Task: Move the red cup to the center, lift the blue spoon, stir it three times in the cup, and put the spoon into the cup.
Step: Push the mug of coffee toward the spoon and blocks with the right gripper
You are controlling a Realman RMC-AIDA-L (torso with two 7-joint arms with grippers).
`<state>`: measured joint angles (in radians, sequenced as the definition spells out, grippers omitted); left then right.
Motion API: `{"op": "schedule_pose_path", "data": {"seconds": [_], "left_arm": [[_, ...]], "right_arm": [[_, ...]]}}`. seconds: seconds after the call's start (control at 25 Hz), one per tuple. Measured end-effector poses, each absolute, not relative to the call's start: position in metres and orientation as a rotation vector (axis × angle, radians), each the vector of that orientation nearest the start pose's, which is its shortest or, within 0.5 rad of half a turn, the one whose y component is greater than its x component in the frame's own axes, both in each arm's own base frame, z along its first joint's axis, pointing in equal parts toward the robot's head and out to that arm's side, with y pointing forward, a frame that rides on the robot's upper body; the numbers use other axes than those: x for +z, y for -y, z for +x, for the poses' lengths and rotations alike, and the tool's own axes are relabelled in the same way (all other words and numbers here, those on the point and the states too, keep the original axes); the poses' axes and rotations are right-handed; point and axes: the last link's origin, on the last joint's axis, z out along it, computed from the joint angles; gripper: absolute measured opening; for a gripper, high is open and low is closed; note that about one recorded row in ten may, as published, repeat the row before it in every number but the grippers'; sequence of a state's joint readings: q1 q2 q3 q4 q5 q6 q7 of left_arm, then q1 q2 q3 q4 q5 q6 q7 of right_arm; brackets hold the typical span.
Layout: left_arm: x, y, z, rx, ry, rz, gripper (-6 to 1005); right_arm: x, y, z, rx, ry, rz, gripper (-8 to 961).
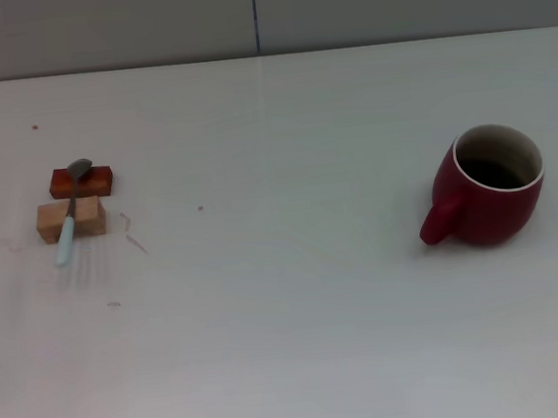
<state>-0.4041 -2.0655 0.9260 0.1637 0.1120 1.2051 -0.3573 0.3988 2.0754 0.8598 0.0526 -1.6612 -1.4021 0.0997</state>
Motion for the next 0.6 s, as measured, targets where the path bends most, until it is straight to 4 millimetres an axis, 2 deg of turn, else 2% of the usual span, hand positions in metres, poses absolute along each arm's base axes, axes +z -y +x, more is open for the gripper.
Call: {"op": "schedule_pose_path", "data": {"seconds": [0.6], "left_arm": [[0.0904, -0.3255, -0.38, -0.798, 0.612, -1.094, 828]], "right_arm": [[0.083, -0.2875, 0.3913, 0.644, -0.541, -0.899, 625]]}}
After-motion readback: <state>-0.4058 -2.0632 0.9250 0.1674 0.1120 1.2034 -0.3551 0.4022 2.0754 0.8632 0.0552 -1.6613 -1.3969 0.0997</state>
